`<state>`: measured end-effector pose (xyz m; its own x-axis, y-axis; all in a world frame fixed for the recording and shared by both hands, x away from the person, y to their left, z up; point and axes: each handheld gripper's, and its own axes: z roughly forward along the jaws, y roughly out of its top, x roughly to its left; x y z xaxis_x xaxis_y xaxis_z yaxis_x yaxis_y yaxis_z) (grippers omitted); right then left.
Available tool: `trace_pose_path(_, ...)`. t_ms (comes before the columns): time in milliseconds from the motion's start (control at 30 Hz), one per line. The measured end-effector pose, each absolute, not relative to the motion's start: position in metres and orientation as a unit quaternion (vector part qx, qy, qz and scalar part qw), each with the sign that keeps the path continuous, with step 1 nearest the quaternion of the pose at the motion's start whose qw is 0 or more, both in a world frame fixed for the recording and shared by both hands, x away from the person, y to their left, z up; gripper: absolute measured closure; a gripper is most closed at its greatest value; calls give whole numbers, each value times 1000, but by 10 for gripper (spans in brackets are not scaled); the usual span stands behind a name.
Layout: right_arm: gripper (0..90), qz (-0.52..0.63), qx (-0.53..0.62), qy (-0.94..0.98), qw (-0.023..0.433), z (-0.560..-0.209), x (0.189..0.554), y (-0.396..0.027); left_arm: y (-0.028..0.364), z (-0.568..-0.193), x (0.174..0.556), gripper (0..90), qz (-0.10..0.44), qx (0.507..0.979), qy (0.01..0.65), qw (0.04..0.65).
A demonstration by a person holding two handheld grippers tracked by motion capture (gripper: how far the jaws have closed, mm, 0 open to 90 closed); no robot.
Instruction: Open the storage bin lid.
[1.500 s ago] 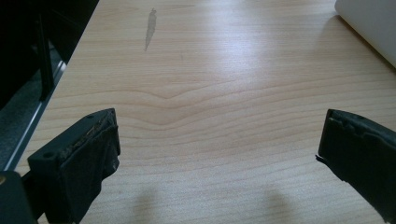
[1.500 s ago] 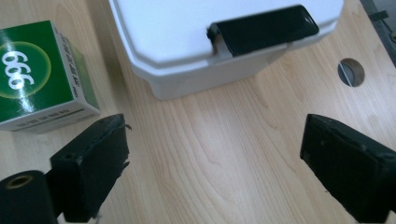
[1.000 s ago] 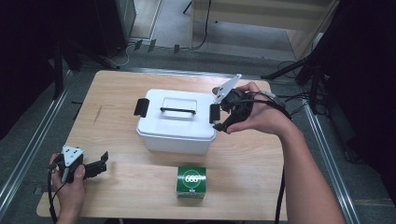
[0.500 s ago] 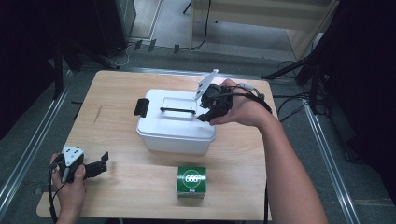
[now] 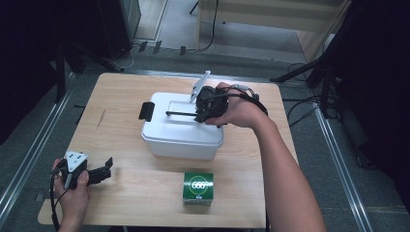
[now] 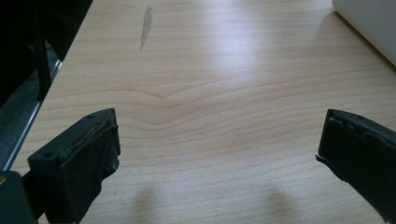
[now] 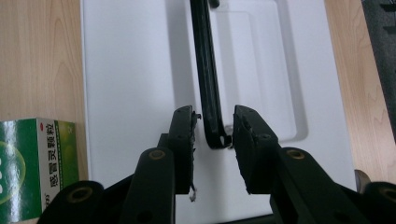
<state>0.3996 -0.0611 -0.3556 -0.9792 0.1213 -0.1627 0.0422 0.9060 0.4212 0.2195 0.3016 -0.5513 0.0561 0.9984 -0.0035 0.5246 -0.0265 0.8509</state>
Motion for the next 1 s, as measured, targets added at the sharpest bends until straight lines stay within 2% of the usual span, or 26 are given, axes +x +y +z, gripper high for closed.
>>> trace_pose_path(467,738,201,29,975,92,-354,406,-33,301,-551,219,0,333,638,598,354)
trace_pose_path(600,782,192,26,976,96,-355,408,-26,301,-551,220,0,333,640,596,354)
trace_pose_path(667,835,192,17,976,98,-356,409,-24,301,-551,219,0,332,639,597,354)
trace_pose_path(1000,849,201,2,974,109,-350,410,-26,301,-551,220,0,331,639,597,354)
